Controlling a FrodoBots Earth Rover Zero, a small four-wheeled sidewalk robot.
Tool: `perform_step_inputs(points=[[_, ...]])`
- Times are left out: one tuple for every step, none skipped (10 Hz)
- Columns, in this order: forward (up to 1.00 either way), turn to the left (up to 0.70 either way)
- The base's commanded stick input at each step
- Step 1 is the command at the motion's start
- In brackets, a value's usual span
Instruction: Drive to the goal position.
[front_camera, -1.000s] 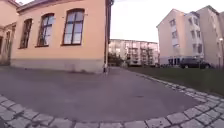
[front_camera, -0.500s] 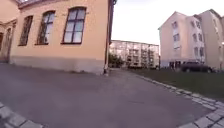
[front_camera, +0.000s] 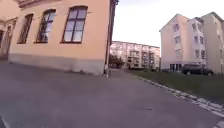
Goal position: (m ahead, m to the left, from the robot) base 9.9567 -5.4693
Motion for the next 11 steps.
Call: perform_step_inputs(points=[[0.5,-0.01],[0.5,-0.33],[0.5,-0.51],[0.5,-0.42],[0.5,-0.16],[0.5,-0.01],[0.5,-0.01],[0.5,-0.01],[0.5,-0.01],[0.5,-0.01],[0.5,-0.01]])
